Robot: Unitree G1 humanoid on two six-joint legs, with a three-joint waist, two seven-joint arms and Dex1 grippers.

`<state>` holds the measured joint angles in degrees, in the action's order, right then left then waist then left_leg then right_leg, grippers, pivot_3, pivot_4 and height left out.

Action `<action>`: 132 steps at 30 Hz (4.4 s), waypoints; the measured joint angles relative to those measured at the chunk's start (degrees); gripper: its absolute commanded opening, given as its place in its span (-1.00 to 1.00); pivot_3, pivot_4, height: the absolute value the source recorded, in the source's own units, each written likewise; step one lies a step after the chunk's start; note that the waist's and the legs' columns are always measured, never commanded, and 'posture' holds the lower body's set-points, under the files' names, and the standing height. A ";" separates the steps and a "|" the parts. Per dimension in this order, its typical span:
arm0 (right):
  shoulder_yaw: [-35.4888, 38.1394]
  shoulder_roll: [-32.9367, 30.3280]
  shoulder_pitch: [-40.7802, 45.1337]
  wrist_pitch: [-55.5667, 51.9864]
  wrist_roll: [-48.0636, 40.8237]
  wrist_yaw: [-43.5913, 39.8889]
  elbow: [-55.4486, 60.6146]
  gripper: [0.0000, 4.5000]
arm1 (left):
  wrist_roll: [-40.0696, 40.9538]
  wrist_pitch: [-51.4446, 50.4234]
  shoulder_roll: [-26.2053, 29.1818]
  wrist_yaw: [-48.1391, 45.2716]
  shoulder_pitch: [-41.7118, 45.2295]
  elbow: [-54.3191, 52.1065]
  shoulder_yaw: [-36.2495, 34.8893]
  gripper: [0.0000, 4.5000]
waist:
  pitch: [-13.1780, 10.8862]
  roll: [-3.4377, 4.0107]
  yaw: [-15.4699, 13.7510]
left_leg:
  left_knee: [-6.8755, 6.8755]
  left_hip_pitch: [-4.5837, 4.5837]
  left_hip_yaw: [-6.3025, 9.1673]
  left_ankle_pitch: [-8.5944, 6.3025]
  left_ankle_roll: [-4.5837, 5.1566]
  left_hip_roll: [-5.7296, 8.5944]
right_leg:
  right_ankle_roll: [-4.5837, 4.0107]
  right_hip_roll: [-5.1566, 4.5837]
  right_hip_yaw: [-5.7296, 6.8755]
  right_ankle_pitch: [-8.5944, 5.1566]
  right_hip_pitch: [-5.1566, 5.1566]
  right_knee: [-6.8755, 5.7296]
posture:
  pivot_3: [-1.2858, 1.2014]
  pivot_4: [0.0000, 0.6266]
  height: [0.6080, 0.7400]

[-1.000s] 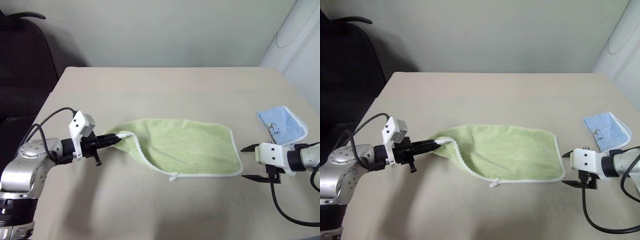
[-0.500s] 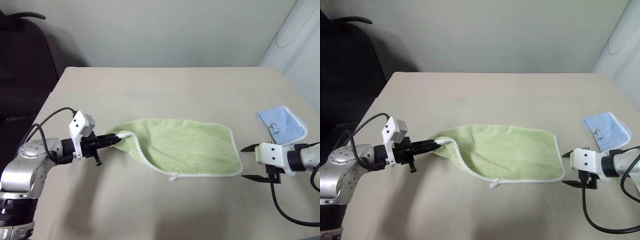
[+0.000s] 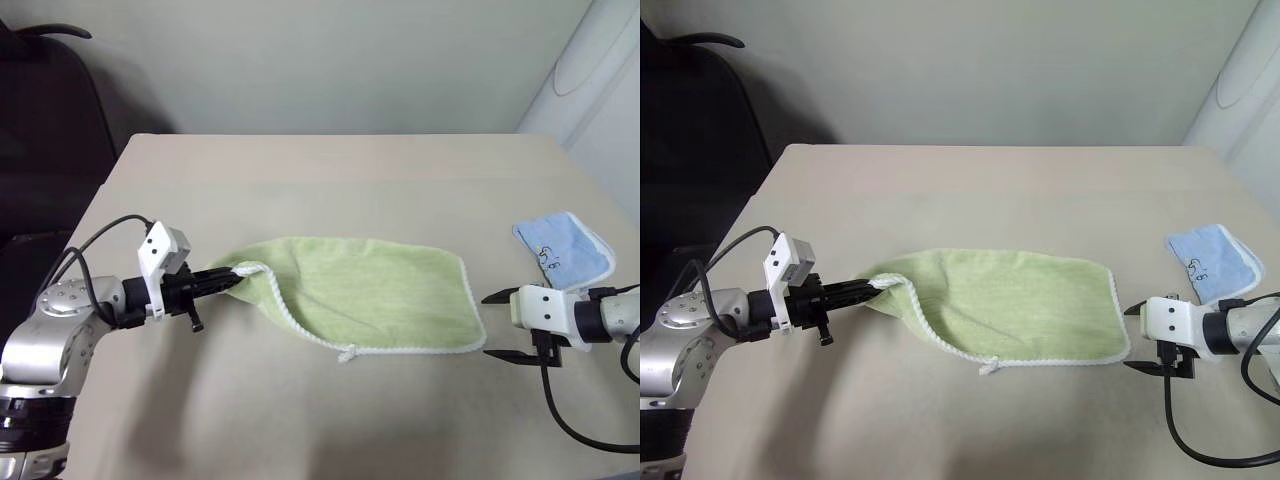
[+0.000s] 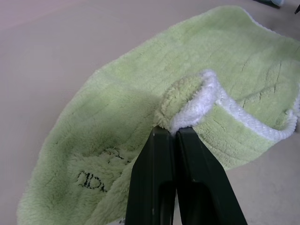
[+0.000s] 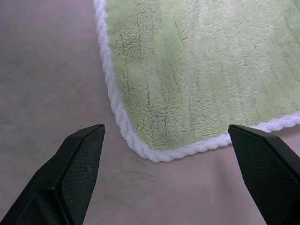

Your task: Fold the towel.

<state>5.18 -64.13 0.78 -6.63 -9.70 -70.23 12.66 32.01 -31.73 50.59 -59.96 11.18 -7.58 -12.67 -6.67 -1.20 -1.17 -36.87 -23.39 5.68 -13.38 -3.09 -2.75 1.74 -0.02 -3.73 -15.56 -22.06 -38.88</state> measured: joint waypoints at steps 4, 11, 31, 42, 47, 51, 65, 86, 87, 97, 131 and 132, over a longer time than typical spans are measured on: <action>0.00 0.00 0.00 0.00 0.00 0.00 0.00 0.98 | 0.00 0.00 0.00 0.00 0.00 0.00 0.00 -1.00 | 0.00 0.00 0.00 | 0.00 0.00 0.00 0.00 0.00 0.00 | 0.00 0.00 0.00 0.00 0.00 0.00 | 0.03 -0.52 1.00; -5.46 3.62 4.88 4.77 4.99 1.61 -4.42 0.98 | 0.11 -0.26 -0.12 0.21 -0.21 -0.82 0.10 -1.00 | 0.05 -0.18 0.11 | 0.01 0.12 0.04 0.00 0.00 -0.05 | -0.01 0.05 -0.01 0.01 0.10 0.03 | 0.03 -0.52 1.00; -10.24 5.02 6.96 12.61 8.81 1.62 -10.43 0.98 | 0.34 -0.76 -0.45 0.33 -1.07 -1.77 0.15 -1.00 | 0.02 -0.11 0.03 | 0.10 0.22 0.03 0.00 0.00 -0.04 | -0.09 0.04 -0.08 0.02 0.22 0.05 | 0.03 -0.52 1.00; -10.23 4.15 6.99 11.43 8.25 0.06 -10.97 0.98 | 0.29 -0.74 -0.45 0.01 -0.82 -1.76 0.18 -1.00 | 0.05 -0.18 -0.65 | 0.15 0.20 0.05 -0.02 0.02 0.03 | -0.13 -0.01 -0.09 0.00 0.25 0.10 | 0.03 -0.52 1.00; -10.42 4.15 7.58 10.94 8.17 -0.92 -12.03 0.98 | 0.27 -0.73 -0.45 -0.06 -0.73 -1.76 0.19 -1.00 | 0.05 -0.18 -0.65 | 0.19 0.20 0.05 -0.02 0.02 0.03 | -0.13 -0.01 -0.09 0.00 0.25 0.14 | 0.03 -0.52 1.00; -10.56 3.60 7.77 10.02 8.06 -1.89 -12.20 0.98 | 0.27 -0.73 -0.45 -0.05 -0.74 -1.76 0.18 -1.00 | 0.05 -0.19 -0.77 | 0.22 0.19 0.05 -0.02 0.02 0.04 | -0.13 -0.01 -0.09 -0.01 0.25 0.17 | 0.03 -0.52 1.00; -12.44 2.60 7.64 8.77 7.50 -6.38 -12.18 -0.78 | 0.28 -0.73 -0.47 0.10 -0.92 -1.77 0.18 -1.00 | -0.01 -0.35 -0.41 | 0.25 0.28 0.02 0.03 -0.01 0.04 | -0.23 0.00 -0.20 -0.07 0.30 0.25 | 0.03 -0.52 1.00; -8.49 3.60 17.32 7.65 7.06 2.87 -19.06 -0.99 | 3.87 -1.82 -6.02 5.95 10.17 3.94 -2.51 -1.00 | -0.23 -0.28 -0.26 | 0.26 0.26 -0.13 0.36 0.00 0.02 | 0.09 0.38 -0.95 0.36 0.05 0.10 | 0.03 -0.52 1.00; -8.30 3.61 20.86 8.13 7.81 4.30 -21.45 -0.99 | 3.72 -1.62 -6.94 7.36 13.86 6.26 -2.68 -1.00 | -0.24 -0.27 -0.27 | 0.26 0.27 -0.13 0.37 0.01 0.02 | 0.10 0.38 -0.95 0.38 0.04 0.08 | 0.03 -0.52 1.00; -10.02 4.79 48.60 17.49 16.18 11.63 -45.49 -0.99 | -3.35 8.58 -14.49 15.09 44.71 37.26 -1.84 -1.00 | -0.28 -0.19 -0.43 | 0.25 -0.62 -0.11 0.42 0.08 -0.02 | 0.27 0.33 -0.95 0.66 -0.90 0.35 | 0.03 -0.52 1.00; 9.58 -7.48 7.57 -8.95 -10.81 -8.91 -6.25 -0.99 | 11.02 -8.73 1.45 -2.22 13.43 9.87 -9.25 -1.00 | -0.52 -0.21 0.04 | -0.30 0.04 -0.21 0.16 0.37 -0.06 | -0.18 0.69 -1.29 0.77 -0.04 0.81 | 0.03 -0.52 1.00; 8.63 -6.17 7.99 -8.81 -10.55 -8.69 -6.46 -0.99 | 10.59 -8.57 1.45 -2.19 10.97 8.81 -9.23 -1.00 | -0.49 -0.22 0.15 | -0.26 0.18 -0.23 0.16 0.37 -0.04 | -0.17 0.71 -1.29 0.76 0.10 0.83 | 0.03 -0.52 1.00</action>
<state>13.81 -70.31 8.77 -15.44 -20.26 -78.92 6.20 42.60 -40.30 52.04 -62.15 22.15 1.23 -21.90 -7.17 -1.41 -1.02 -37.13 -23.21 5.45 -13.22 -2.72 -2.78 1.57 0.69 -5.02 -14.80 -21.96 -38.05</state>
